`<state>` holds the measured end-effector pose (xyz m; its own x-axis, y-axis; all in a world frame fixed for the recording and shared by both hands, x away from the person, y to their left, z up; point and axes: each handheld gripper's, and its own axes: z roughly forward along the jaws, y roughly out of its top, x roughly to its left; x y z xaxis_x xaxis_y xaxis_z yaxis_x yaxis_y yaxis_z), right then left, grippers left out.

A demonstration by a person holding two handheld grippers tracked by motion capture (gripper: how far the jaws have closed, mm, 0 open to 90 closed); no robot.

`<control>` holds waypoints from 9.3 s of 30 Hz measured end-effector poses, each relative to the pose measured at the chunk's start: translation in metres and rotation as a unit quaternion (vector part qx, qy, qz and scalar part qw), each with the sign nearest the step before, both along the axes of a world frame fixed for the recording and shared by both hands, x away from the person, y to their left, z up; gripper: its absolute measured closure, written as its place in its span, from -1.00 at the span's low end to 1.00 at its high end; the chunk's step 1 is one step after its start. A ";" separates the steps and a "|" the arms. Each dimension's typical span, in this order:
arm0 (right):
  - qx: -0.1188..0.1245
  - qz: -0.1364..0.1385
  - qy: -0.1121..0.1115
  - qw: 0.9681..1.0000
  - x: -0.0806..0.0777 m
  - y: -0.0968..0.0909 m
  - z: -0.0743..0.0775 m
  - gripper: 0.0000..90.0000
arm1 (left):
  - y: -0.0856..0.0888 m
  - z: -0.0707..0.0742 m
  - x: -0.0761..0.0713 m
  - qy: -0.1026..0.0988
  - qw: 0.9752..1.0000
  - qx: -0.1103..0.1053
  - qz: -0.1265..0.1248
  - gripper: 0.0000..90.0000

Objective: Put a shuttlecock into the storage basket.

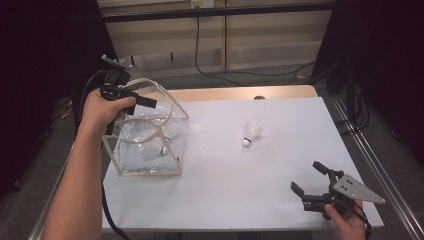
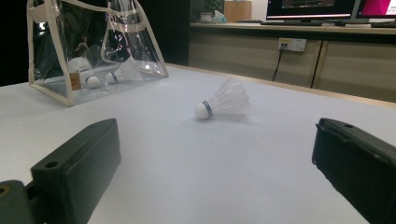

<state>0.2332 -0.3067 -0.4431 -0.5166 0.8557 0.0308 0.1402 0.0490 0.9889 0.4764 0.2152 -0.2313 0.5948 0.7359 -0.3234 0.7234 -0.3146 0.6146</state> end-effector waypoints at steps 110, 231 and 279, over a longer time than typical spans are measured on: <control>0.010 0.019 0.002 1.000 0.008 0.008 0.000 -0.98 | -0.123 -0.034 -0.035 -0.040 0.993 -0.042 -0.102 -0.73; 0.009 0.016 0.003 1.000 0.015 0.004 -0.001 -0.98 | -0.194 -0.149 -0.040 -0.069 0.993 0.002 -0.098 -0.78; 0.008 0.017 0.002 1.000 0.015 0.004 0.000 -0.98 | -0.219 -0.190 -0.026 -0.079 0.994 0.006 -0.079 -0.57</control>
